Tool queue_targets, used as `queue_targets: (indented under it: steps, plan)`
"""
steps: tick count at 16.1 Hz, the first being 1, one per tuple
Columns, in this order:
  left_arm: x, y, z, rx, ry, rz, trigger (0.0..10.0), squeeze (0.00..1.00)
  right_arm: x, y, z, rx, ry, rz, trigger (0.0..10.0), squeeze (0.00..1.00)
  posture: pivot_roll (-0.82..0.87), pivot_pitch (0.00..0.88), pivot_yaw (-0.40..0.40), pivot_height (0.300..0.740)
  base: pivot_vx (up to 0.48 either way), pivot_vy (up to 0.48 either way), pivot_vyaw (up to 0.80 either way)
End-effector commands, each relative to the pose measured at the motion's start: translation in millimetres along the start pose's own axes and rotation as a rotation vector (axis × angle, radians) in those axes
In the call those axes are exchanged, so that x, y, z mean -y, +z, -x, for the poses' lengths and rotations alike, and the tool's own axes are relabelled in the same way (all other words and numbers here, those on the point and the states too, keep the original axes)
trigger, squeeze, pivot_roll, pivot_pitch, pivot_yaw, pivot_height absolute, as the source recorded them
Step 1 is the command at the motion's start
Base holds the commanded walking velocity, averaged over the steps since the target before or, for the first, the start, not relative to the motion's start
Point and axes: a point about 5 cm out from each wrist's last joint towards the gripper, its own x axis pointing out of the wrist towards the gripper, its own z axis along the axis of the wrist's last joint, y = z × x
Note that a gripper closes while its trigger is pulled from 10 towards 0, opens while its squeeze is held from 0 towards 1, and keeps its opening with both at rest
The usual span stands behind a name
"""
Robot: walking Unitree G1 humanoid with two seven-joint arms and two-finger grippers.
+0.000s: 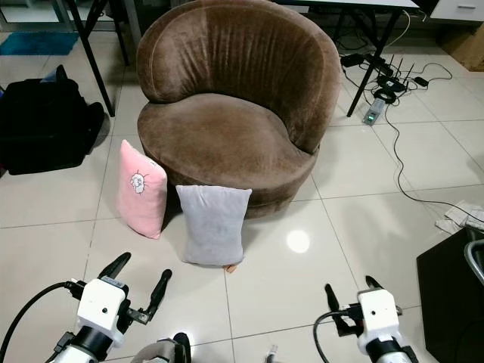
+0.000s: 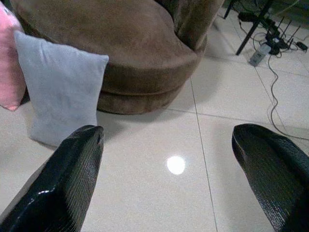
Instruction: Move the pillow to the sofa from floor
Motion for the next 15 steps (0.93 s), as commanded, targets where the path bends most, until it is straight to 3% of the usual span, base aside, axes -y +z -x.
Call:
queue_targets:
  steps: [1, 10, 11, 12, 13, 14, 15]
  plan:
    - [1.5, 1.5, 2.2, -0.004, -0.002, -0.008, 10.0, 1.0, 9.1, -3.1, 4.5, -0.021, -0.028, 0.006, 10.0, 0.0, -0.04, 0.142, -0.042, 0.74, 0.0, 0.0, 0.0]
    - [-2.3, -8.1, 2.5, -0.038, -0.003, -0.014, 10.0, 1.0, 9.4, -2.5, 4.2, -0.022, -0.025, 0.039, 10.0, 0.0, -0.04, 0.14, -0.036, 0.74, 0.475, 0.0, 0.0]
    - [-7.8, -11.1, -11.2, -0.042, -0.002, -0.014, 10.0, 1.0, 9.1, -2.6, 4.0, -0.022, -0.025, 0.04, 10.0, 0.0, -0.04, 0.137, -0.035, 0.74, 0.48, 0.0, 0.0]
    - [-23.3, -15.9, -53.1, -0.064, 0.004, -0.016, 10.0, 1.0, 8.2, -2.4, 3.4, -0.018, -0.023, 0.041, 10.0, 0.0, -0.04, 0.135, -0.035, 0.74, 0.48, 0.0, 0.0]
    - [-31.0, -14.1, -75.7, -0.078, 0.01, -0.016, 10.0, 1.0, 7.3, -1.9, 3.0, -0.015, -0.02, 0.042, 10.0, 0.0, -0.04, 0.132, -0.034, 0.74, 0.48, 0.0, 0.0]
    - [-36.7, -8.7, -95.1, -0.085, 0.012, -0.025, 10.0, 1.0, 5.5, -1.0, 2.2, -0.01, -0.016, 0.044, 10.0, 0.0, -0.04, 0.132, -0.033, 0.74, 0.465, 0.0, 0.0]
    - [-36.7, -8.7, -95.1, -0.085, 0.012, -0.025, 10.0, 1.0, 5.5, -1.0, 2.2, -0.01, -0.016, 0.044, 10.0, 0.0, -0.04, 0.132, -0.033, 0.74, 0.465, 0.0, 0.0]
